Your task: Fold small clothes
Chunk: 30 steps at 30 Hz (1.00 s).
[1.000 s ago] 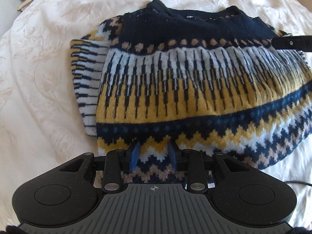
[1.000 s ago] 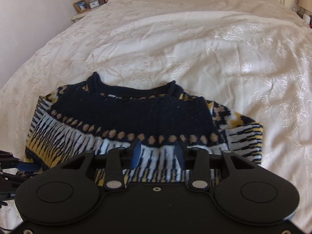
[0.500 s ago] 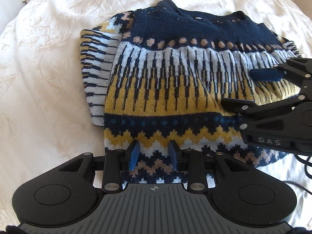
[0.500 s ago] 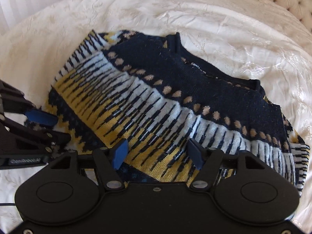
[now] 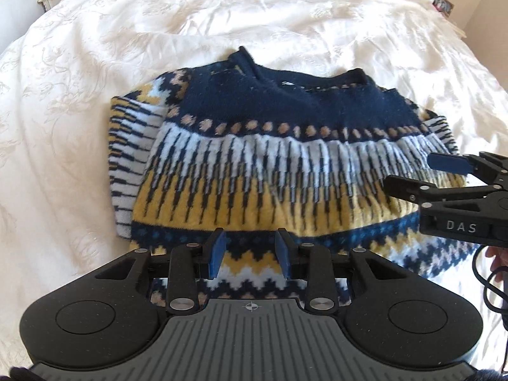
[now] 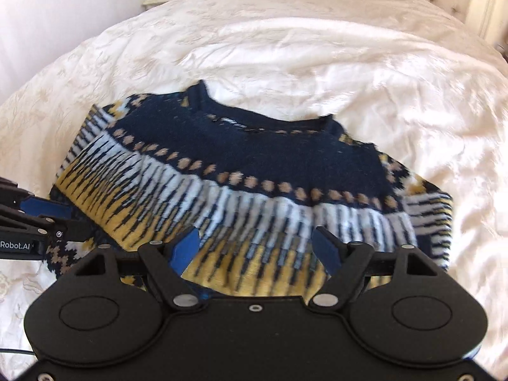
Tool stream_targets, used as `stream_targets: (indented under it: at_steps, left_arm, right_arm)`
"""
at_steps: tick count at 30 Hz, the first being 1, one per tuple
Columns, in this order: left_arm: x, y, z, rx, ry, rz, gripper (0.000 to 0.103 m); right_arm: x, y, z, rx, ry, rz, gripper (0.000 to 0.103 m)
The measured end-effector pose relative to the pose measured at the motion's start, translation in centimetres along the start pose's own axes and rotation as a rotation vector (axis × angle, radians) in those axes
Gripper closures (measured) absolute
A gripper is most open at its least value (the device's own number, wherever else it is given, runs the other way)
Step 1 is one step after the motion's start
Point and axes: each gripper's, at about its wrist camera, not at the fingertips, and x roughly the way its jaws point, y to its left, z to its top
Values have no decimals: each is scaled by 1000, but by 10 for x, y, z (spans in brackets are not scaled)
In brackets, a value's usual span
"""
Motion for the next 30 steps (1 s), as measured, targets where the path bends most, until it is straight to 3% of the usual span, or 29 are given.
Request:
stream_targets:
  at_steps: [4,6,9,14,17,24,30]
  left_arm:
    - [18,-23,8,30,11,-9,69]
    - [27,-29,8,37,20,2,64]
    - [42,-30,7,11,33,9,53]
    - [50,-30,7,-3,40,-1,24]
    - [56,-36,10,23,59,13,16]
    - [52,-41,21,-8,71,16,15]
    - [42,-47,56,-36,-11,8,15]
  right_arm:
    - [-21,-45,-8,147,-5,-60,18]
    - [-27,-66,-15,215,-3,-77,10]
    - [-30,-92,-25,297,12,-76,1]
    - [-24,-115,-35,346,37,-49,1]
    - [-12,-122,-39,371,66,-3,1]
    - [17,-140,-49,473,147,117,0]
    - [16,-155,-55,513,124,194,0]
